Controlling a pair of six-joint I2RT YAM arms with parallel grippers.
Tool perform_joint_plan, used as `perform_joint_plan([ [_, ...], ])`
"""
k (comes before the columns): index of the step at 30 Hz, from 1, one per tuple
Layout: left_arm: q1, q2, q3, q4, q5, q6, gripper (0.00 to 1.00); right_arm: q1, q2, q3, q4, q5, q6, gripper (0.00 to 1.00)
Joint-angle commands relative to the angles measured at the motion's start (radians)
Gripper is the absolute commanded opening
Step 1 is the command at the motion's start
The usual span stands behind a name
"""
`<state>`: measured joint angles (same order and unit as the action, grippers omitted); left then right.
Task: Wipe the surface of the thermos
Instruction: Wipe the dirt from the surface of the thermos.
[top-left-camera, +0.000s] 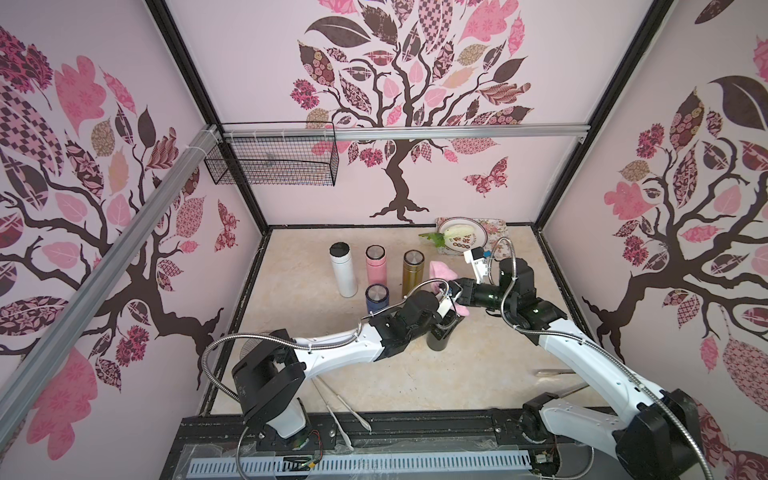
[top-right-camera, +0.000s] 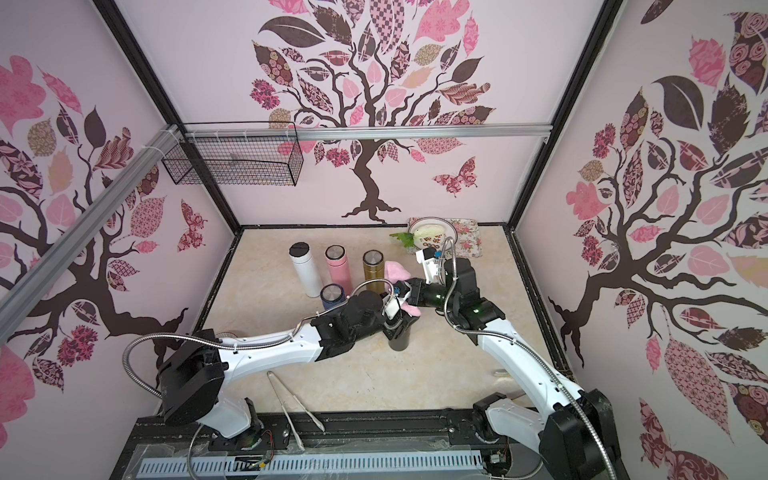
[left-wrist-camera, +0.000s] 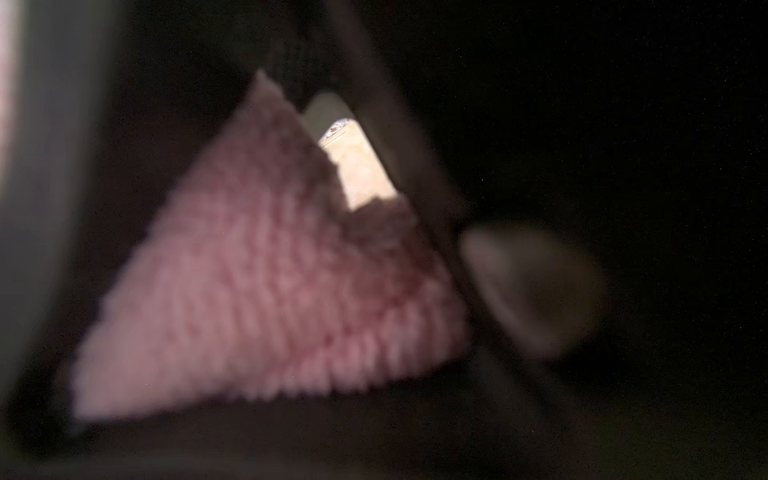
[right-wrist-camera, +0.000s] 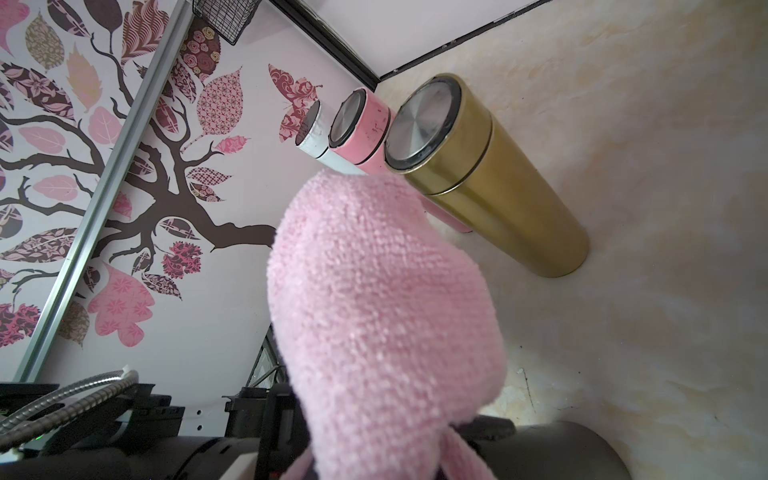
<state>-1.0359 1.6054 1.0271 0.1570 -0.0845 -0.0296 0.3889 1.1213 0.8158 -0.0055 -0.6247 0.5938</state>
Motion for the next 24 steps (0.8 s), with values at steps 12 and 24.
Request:
perform_joint_plan([
  [12, -0.003, 0.102, 0.034, -0.073, -0.028, 0.010, 0.00, 0.006, -0.251, -0.056, -0.435, -0.009, -0.151, 0.00],
  [24, -0.005, 0.107, 0.033, -0.076, 0.030, 0.001, 0.00, 0.007, -0.016, 0.056, -0.089, 0.095, -0.074, 0.00],
])
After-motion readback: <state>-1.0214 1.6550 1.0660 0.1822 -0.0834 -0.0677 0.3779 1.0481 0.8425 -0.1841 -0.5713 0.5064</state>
